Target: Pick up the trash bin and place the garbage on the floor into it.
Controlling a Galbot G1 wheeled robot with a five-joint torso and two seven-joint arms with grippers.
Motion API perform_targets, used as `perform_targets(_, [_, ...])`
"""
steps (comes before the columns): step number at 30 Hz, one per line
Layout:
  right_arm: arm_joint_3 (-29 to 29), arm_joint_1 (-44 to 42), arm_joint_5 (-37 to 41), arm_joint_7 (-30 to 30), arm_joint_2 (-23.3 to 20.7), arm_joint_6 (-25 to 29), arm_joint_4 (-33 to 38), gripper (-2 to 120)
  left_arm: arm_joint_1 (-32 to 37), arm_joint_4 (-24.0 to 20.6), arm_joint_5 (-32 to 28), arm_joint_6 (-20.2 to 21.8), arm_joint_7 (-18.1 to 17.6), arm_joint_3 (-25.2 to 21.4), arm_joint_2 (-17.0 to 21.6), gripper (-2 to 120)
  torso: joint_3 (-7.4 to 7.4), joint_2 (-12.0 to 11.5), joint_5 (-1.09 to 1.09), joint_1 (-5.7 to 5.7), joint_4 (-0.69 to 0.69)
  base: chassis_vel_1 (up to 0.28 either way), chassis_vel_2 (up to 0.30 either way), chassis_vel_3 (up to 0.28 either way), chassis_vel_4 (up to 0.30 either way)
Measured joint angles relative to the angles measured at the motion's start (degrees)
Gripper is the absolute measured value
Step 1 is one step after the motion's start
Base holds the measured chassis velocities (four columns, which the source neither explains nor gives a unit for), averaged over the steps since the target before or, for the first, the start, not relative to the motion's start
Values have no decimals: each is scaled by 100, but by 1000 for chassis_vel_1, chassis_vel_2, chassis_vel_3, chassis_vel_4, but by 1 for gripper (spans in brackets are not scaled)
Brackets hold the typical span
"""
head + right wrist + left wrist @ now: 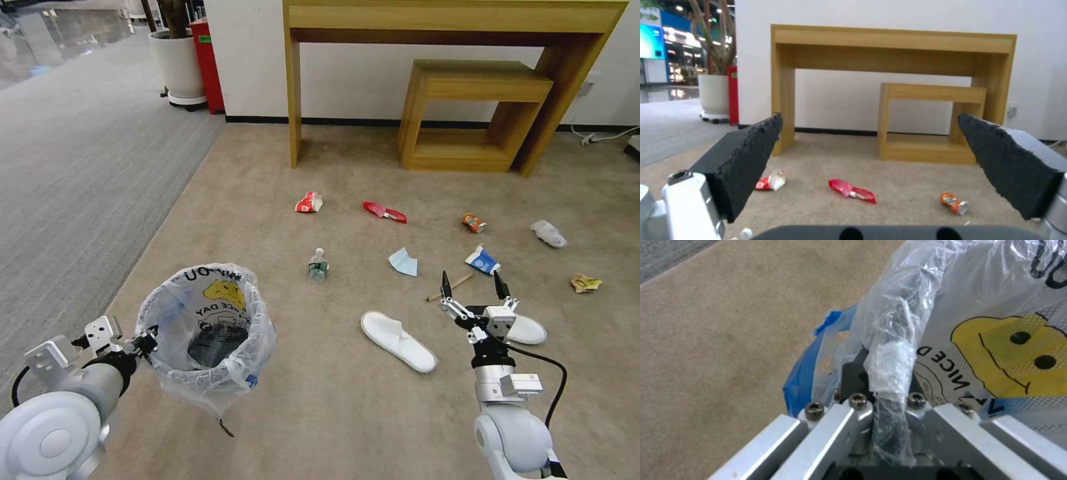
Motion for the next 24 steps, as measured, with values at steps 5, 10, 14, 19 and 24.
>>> perform_targets(5, [-12, -37, 7, 23, -4, -88, 48, 100, 0, 7, 0, 0, 9, 4, 18, 0, -2, 0, 0, -1, 0, -11, 3, 1, -7])
perform_targets(10, [-22, -51, 7, -10, -26, -171, 98, 100, -7, 16, -3, 0, 16, 4, 23, 0, -2, 0, 0, -1, 0, 0, 0, 0, 0])
perform_targets(14, [-21, -50, 25, -20, -39, -199, 112, 100, -17, 23, -4, 0, 19, 2, 9, 0, -2, 1, 0, -1, 0, 0, 0, 0, 0])
perform_targets(19, [-19, -41, 90, -8, -51, -200, 117, 100, -20, 23, -3, 0, 18, -2, -5, 0, -2, 0, 0, -1, -1, 0, 0, 0, 0])
perform_targets(24, [-16, 58, 231, -7, -122, -192, 133, 100, -22, 30, -3, 0, -36, -14, -16, 0, -2, 0, 0, 0, -1, 0, 0, 0, 0])
